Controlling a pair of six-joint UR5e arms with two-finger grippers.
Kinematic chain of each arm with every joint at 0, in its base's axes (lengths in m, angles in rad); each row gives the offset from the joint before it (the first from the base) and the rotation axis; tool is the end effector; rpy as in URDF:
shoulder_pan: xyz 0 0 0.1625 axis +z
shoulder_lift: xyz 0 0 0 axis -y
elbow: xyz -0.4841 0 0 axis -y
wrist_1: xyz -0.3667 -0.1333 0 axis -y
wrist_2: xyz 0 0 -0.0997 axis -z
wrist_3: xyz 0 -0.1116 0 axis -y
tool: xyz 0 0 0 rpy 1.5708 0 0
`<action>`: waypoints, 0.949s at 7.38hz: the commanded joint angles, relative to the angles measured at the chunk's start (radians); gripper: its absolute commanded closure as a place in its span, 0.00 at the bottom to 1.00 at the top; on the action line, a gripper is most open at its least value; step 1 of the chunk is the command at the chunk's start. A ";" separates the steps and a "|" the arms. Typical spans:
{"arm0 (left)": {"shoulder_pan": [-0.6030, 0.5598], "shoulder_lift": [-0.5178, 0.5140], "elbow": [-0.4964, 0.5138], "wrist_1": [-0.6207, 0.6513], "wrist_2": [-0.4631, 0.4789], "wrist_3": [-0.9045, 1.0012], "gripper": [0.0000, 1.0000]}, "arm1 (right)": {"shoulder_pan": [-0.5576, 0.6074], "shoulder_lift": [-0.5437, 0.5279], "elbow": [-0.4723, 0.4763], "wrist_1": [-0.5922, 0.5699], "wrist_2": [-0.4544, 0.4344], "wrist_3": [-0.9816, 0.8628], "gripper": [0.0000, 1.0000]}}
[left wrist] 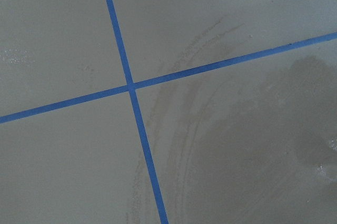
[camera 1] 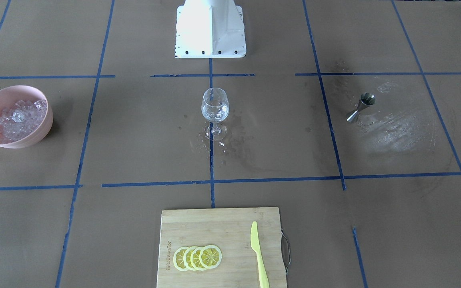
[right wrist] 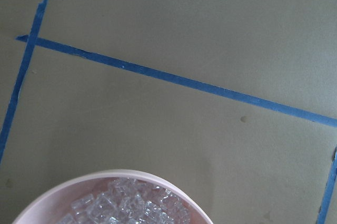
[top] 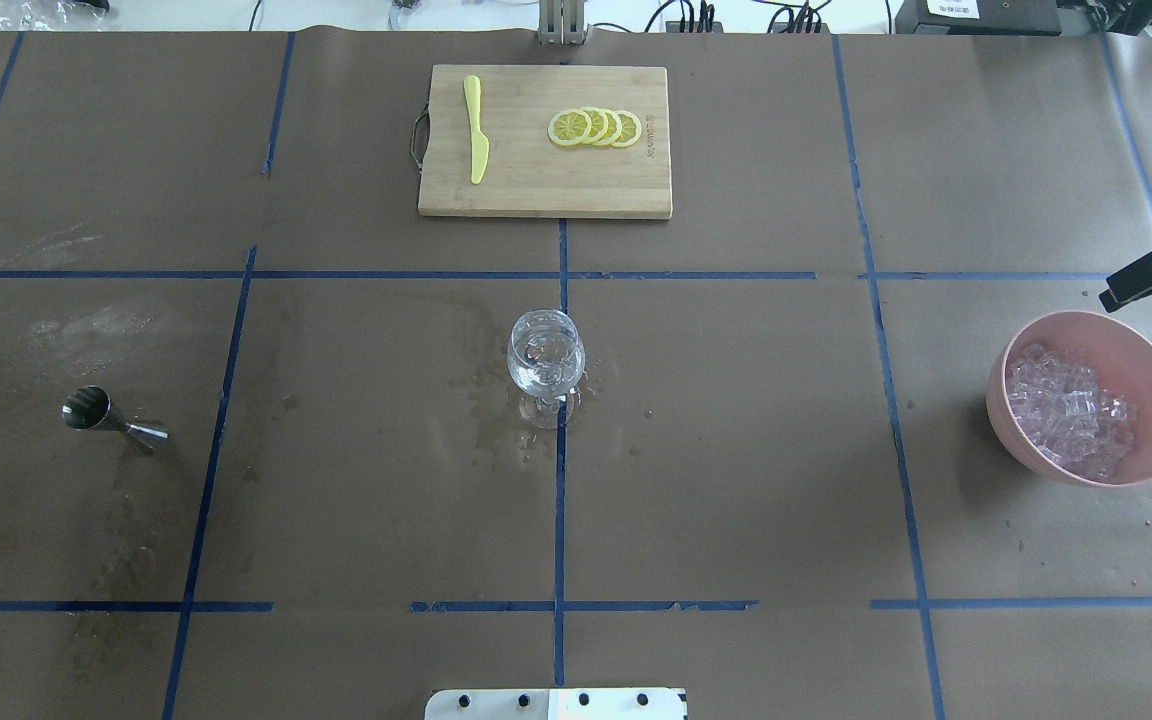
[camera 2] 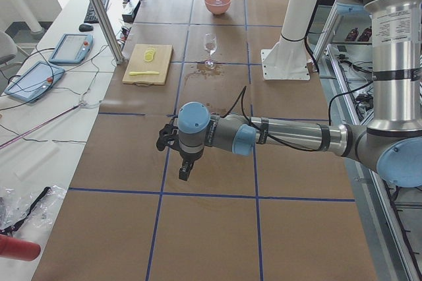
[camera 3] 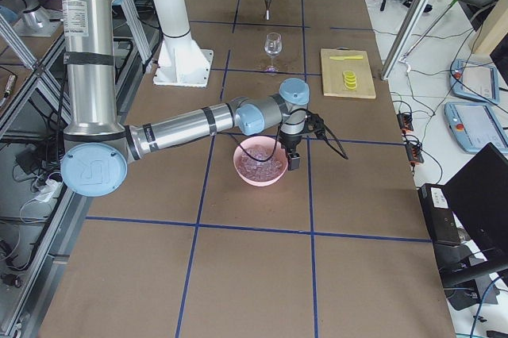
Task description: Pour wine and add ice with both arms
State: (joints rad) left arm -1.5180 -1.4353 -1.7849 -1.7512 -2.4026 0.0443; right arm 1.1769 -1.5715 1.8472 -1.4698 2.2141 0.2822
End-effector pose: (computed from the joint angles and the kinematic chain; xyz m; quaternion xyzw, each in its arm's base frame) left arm -0.0288 -0.4179 0.6605 0.1164 0.4011 0.0961 0.9035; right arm -0.1222 -0.4669 0.5931 0.0646 -0.3519 -0.1111 0.9272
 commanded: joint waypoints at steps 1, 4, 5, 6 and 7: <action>-0.001 0.012 -0.004 -0.069 -0.010 0.000 0.00 | 0.003 -0.036 0.024 0.005 0.039 -0.005 0.00; 0.007 0.027 -0.039 -0.198 -0.012 -0.029 0.00 | 0.001 -0.114 0.059 0.141 0.073 0.014 0.00; 0.024 0.024 -0.036 -0.300 -0.010 -0.147 0.00 | 0.000 -0.114 0.058 0.154 0.107 0.065 0.00; 0.097 0.030 -0.036 -0.436 -0.010 -0.334 0.00 | -0.002 -0.114 0.061 0.157 0.110 0.078 0.00; 0.170 0.030 -0.037 -0.571 -0.009 -0.504 0.00 | -0.002 -0.111 0.063 0.155 0.111 0.083 0.00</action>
State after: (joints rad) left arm -1.4307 -1.4070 -1.8212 -2.1590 -2.4128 -0.2509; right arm 1.1759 -1.6832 1.9071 -1.3200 2.3180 0.3496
